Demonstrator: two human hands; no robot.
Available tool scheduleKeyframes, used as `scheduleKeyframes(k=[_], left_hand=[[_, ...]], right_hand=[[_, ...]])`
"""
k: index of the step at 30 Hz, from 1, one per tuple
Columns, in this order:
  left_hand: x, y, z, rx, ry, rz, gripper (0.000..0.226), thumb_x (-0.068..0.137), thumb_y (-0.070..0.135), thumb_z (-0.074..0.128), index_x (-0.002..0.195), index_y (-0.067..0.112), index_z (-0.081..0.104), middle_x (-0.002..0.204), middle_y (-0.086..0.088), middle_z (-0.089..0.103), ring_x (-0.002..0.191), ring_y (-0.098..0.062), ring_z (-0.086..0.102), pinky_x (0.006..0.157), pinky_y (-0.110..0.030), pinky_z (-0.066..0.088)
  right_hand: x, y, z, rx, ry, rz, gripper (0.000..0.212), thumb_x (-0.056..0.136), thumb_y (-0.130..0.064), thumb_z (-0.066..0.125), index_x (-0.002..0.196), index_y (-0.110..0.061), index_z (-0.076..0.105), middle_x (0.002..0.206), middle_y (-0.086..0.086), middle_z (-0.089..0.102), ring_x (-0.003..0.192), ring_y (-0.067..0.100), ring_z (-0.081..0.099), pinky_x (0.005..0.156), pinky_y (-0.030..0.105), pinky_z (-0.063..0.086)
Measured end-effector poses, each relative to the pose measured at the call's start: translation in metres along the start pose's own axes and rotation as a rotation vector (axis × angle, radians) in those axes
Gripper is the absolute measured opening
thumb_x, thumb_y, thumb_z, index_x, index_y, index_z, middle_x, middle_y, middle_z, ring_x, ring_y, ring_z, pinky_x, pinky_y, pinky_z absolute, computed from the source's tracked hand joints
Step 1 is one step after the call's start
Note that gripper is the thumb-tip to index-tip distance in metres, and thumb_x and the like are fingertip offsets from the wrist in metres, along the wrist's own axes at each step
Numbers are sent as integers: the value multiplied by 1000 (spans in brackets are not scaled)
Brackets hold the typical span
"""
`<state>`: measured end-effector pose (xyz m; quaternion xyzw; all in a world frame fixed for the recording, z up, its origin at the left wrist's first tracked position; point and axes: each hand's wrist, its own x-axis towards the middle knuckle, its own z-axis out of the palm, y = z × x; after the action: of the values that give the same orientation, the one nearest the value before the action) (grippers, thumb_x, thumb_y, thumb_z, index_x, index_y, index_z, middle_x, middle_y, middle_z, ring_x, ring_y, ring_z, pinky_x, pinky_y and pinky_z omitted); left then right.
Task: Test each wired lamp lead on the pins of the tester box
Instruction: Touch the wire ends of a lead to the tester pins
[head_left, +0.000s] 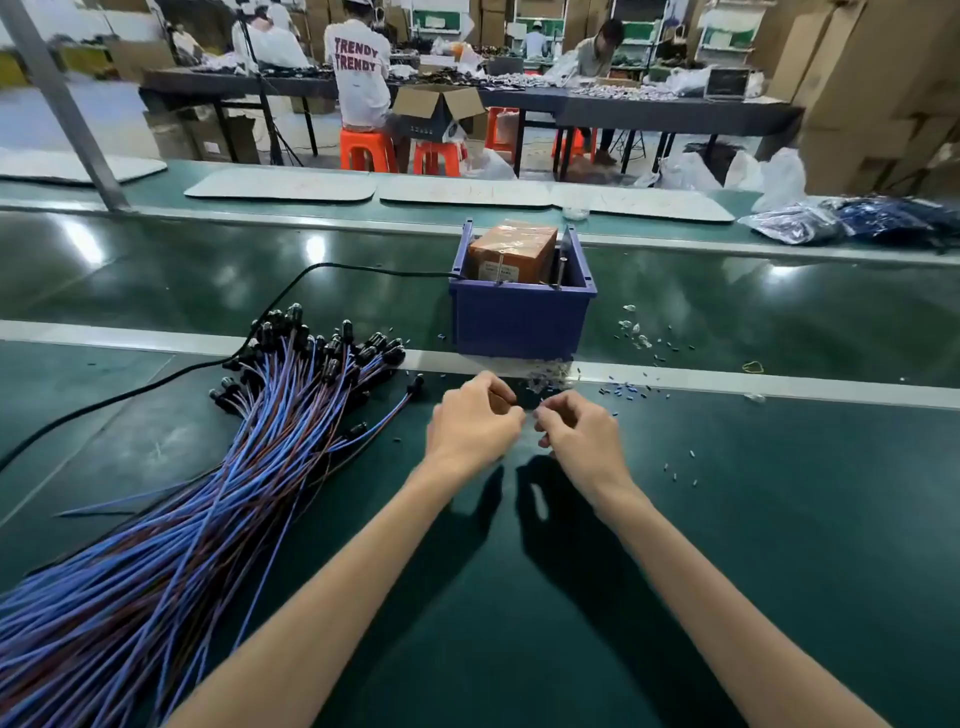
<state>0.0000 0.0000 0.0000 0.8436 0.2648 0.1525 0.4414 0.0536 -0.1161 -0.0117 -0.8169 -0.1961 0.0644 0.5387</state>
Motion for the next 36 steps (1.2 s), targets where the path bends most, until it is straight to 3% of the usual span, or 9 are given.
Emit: scheduleKeyframes(k=[5, 9, 13, 18, 23, 27, 30, 34, 36], left_hand=[[32, -20, -28, 897, 204, 136, 33, 87, 24, 56, 119, 13, 54, 123, -8, 54, 117, -27, 49, 84, -37, 45], [40, -34, -40, 1004, 193, 19, 36, 88, 15, 57, 123, 12, 50, 122, -9, 57, 116, -28, 53, 89, -37, 43], [39, -28, -42, 961, 253, 75, 32, 84, 8, 59, 116, 14, 54, 108, -5, 65, 103, -28, 63, 69, -31, 38], [28, -2, -33, 696, 422, 334, 27, 82, 18, 69, 106, 19, 57, 95, 1, 70, 93, -24, 64, 68, -33, 43], [4, 22, -11, 294, 396, 579, 33, 68, 9, 80, 96, 16, 65, 82, 8, 71, 84, -18, 66, 69, -32, 53], [3, 23, -1, 236, 409, 682, 40, 67, 9, 80, 105, 14, 66, 96, 6, 70, 93, -18, 59, 82, -38, 50], [-7, 25, 11, -4, 450, 754, 16, 78, 11, 71, 92, 10, 65, 95, 3, 66, 90, -15, 55, 83, -20, 44], [-27, 28, 32, -712, 184, 266, 21, 80, 27, 56, 65, 12, 54, 58, 5, 57, 54, -9, 51, 56, -20, 43], [-24, 28, 36, -863, 105, 3, 28, 87, 25, 52, 67, 7, 60, 61, 0, 62, 53, -11, 54, 55, -22, 46]], right_hand=[[15, 3, 14, 19, 8, 36, 24, 90, -14, 60, 70, -28, 58, 74, 2, 66, 80, 29, 66, 82, 42, 54], [15, 8, 19, 24, -36, 4, 21, 91, -16, 60, 73, -27, 59, 76, 4, 68, 79, 27, 66, 78, 39, 55], [15, 10, 18, 17, -38, -11, 22, 91, -15, 61, 73, -27, 59, 76, 4, 69, 74, 25, 66, 75, 37, 55], [16, 2, 16, 272, -109, 38, 19, 96, -19, 55, 82, -22, 67, 76, 2, 69, 61, 9, 61, 54, 18, 48], [21, -8, 11, 673, -390, 109, 34, 101, -29, 42, 90, -15, 70, 86, 4, 71, 75, 14, 64, 65, 28, 53], [32, -14, 1, 887, -296, 171, 31, 98, -28, 47, 89, -8, 69, 80, 8, 71, 71, 17, 66, 64, 25, 54], [39, -17, -8, 913, -216, 121, 31, 98, -27, 47, 88, -5, 67, 76, 6, 71, 68, 15, 66, 67, 23, 54], [42, -23, -18, 853, -88, 67, 38, 102, -30, 41, 77, -16, 67, 78, 2, 74, 64, 10, 64, 64, 20, 52], [43, -25, -26, 826, -41, 21, 47, 102, -32, 39, 66, -22, 68, 79, 2, 74, 68, 8, 64, 64, 19, 51]])
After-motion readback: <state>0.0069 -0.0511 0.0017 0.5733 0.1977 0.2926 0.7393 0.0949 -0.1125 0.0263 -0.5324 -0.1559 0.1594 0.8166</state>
